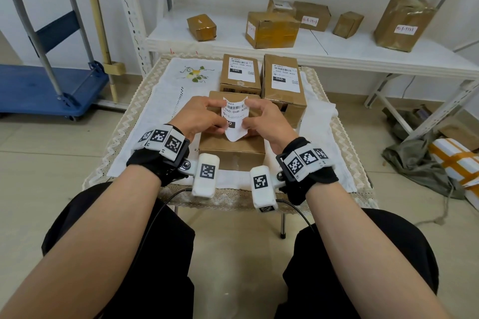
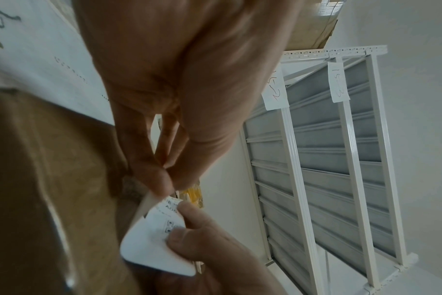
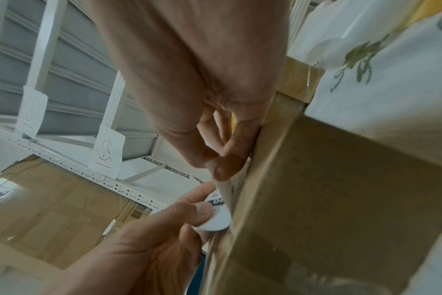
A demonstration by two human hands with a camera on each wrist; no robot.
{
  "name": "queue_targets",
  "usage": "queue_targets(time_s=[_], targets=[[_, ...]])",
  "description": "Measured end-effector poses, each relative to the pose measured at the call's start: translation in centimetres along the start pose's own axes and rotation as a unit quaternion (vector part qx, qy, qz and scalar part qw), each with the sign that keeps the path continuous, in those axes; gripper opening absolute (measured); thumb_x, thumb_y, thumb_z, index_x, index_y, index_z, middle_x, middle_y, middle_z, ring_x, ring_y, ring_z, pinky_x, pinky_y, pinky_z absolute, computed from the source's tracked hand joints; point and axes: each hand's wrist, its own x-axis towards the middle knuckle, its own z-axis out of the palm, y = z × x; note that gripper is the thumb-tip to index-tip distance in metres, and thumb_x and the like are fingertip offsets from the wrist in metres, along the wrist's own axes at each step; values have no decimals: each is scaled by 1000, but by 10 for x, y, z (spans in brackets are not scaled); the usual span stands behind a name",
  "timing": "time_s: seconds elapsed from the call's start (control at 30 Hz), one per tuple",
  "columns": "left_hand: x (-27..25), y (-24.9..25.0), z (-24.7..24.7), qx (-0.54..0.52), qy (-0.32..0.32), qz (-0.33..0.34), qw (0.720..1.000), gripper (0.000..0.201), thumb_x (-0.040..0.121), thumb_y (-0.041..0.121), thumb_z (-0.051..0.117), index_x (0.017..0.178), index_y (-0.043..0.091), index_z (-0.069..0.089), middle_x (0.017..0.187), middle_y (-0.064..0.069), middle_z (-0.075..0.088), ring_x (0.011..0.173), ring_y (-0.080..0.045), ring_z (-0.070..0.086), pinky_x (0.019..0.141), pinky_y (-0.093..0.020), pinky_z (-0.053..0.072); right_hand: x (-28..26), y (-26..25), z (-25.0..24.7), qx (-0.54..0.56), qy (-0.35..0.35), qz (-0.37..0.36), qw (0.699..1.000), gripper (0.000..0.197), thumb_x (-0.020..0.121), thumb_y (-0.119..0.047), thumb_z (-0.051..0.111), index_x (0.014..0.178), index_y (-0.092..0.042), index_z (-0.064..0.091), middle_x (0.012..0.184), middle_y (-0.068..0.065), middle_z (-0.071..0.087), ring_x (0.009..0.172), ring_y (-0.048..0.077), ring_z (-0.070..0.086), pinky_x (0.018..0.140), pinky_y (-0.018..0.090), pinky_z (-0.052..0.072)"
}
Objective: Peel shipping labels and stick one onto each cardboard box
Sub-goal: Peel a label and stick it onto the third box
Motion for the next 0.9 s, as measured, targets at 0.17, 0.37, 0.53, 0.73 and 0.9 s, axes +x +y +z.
queue_targets(time_s=[0.17,0.37,0.53,0.73,0.9], targets=[[1,-1,1,-3,7,1,1000,59,78,-20,65,131,6,59,93,4,62,64,-16,66,54,-17,57,4,3,3,-7,5,3,1000,50,82,12,62,130,-2,60,127,-1,58,125,25,55,103,49,49],[1,-1,0,3,4,-6,1000,58,79,-17,66,131,6,58,91,4,63,51,-11,66,53,-18,57,8,6,2,-22,9,13,1000,56,83,10,64,137,-2,54,137,3,54,127,24,53,104,46,48],[3,-2,-1,17,16,7,1000,48,84,-5,68,129,7,60,103,-5,69,63,-16,68,56,-22,59,11,8,2,-54,15,2,998,46,87,-4,65,132,-15,62,139,4,57,125,22,56,104,47,49],[8,-5,-1,43,37,20,998,44,84,-1,69,126,11,63,104,-6,70,63,-13,67,54,-21,58,13,7,-3,-81,28,-11,996,33,93,-5,59,124,-15,67,128,5,64,80,16,68,68,31,61],[10,-6,-2,40,39,28,998,45,82,-3,70,125,12,63,109,-8,71,72,-13,70,49,-20,55,18,9,-6,-86,44,-8,995,25,92,-5,60,112,-17,69,123,5,67,74,13,57,73,31,55]])
